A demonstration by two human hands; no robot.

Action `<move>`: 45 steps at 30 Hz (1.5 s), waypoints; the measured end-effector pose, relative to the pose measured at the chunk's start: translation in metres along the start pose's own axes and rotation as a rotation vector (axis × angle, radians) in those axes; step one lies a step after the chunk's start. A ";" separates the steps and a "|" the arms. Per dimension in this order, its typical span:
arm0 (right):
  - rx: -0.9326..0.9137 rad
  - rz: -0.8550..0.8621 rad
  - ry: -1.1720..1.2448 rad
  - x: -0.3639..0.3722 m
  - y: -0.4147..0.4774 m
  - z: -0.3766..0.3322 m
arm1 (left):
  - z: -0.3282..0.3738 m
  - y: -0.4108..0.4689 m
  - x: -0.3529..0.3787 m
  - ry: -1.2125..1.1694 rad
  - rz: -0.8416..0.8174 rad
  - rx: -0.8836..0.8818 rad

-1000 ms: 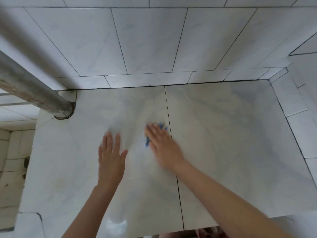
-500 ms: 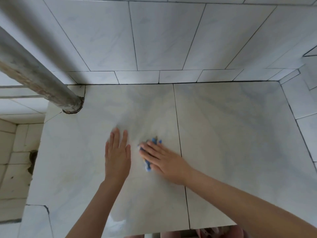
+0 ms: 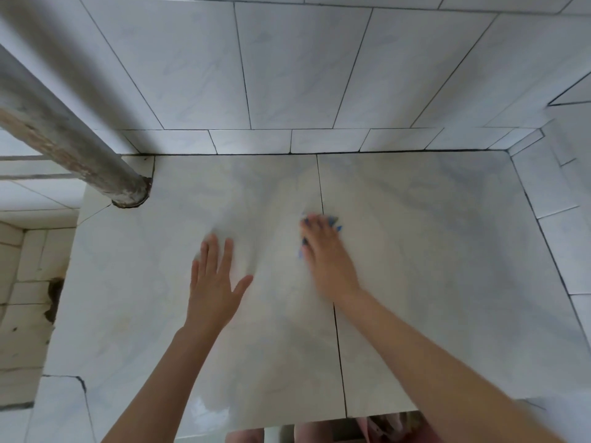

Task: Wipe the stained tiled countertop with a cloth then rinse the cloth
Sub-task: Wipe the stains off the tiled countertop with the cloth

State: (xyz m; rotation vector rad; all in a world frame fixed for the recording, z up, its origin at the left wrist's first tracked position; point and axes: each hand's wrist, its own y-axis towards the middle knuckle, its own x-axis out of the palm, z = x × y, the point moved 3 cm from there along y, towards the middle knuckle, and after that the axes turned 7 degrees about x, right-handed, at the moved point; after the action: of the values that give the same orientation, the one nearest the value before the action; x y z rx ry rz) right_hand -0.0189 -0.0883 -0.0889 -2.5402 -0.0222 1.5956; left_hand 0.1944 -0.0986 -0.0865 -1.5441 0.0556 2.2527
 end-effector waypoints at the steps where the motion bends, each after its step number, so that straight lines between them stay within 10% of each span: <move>1: -0.070 0.001 -0.009 0.013 -0.019 -0.017 | 0.000 0.000 0.000 0.003 -0.008 -0.002; 8: -0.162 -0.110 -0.072 0.039 -0.091 -0.035 | 0.006 0.001 -0.001 -0.005 -0.068 -0.051; 25: 0.668 0.092 -0.126 -0.050 -0.110 0.187 | 0.070 -0.002 0.018 -0.056 -0.091 -0.055; 36: 0.284 0.016 -0.028 -0.018 -0.156 0.091 | 0.134 0.001 0.044 -0.016 -0.128 0.140; 45: 0.927 0.213 -0.054 -0.084 -0.233 0.258 | 0.153 -0.002 0.052 -0.019 -0.130 0.176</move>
State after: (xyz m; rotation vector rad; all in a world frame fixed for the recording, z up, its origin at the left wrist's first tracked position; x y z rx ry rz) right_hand -0.2727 0.1635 -0.0944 -1.7977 0.8020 1.2839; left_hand 0.0440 -0.0414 -0.0739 -1.3935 0.1406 2.1004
